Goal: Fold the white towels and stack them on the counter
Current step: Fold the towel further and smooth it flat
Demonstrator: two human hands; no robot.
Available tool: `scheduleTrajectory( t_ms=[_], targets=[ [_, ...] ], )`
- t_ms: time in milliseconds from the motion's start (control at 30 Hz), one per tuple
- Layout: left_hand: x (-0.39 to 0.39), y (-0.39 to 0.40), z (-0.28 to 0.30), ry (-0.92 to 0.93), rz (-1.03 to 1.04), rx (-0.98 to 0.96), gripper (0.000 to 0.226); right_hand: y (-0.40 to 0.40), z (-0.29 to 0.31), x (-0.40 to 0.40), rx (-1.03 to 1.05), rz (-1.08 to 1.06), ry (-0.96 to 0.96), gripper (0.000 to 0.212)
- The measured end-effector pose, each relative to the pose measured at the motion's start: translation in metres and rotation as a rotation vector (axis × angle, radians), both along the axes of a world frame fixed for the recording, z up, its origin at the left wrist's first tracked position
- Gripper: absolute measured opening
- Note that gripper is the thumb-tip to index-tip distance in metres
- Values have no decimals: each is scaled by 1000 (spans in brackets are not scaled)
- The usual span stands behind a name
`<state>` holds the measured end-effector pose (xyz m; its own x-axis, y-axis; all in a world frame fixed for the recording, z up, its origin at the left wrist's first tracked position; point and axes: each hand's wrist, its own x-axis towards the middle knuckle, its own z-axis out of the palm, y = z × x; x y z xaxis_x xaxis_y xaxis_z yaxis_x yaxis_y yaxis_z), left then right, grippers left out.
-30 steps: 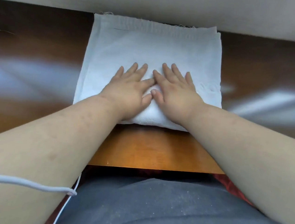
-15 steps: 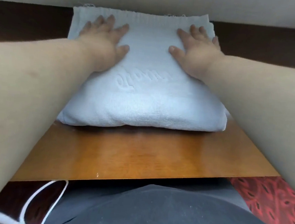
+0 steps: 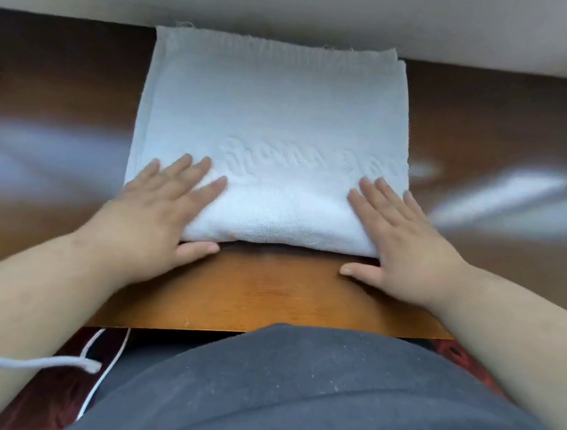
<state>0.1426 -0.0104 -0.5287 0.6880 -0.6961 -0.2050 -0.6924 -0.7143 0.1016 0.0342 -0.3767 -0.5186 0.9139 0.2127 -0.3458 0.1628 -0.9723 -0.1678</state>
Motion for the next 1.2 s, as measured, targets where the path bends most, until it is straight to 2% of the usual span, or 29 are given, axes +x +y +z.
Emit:
scheduleTrajectory(
  t_ms=[100,233,300,533,633,700,767,833,933,1000,1067,1100,1200],
  targets=[
    [11,30,-2,27,154,-12,107,-19,-6,1,1,-42,-54,107],
    [3,41,-7,-153,122,-131,88,-23,-8,-1,-6,-40,-316,91],
    [-4,40,-8,-201,172,-169,80,-21,-9,-3,2,-63,-395,85],
    [-15,43,12,-176,229,-113,54,-36,3,-18,67,-26,-370,71],
    [-25,48,32,-71,291,-149,57,-46,20,-34,252,5,-318,58],
    [-35,50,43,61,482,-325,55,-46,33,-46,515,-144,-241,56],
    [-37,51,51,151,708,-599,57,-45,44,-49,744,-416,-252,47],
    [-24,48,56,174,770,-816,54,-49,48,-37,854,-585,-355,38],
    [18,30,58,133,783,-1019,45,-51,51,6,922,-693,-456,39],
    [47,10,58,86,885,-1075,36,-40,54,40,909,-804,-546,30],
    [73,-10,54,66,1017,-1034,26,-29,54,73,840,-894,-572,18],
    [86,-18,50,82,1065,-1012,27,-28,53,89,798,-926,-553,22],
    [115,-34,39,103,1091,-897,46,-33,44,133,687,-949,-416,41]
  ],
)
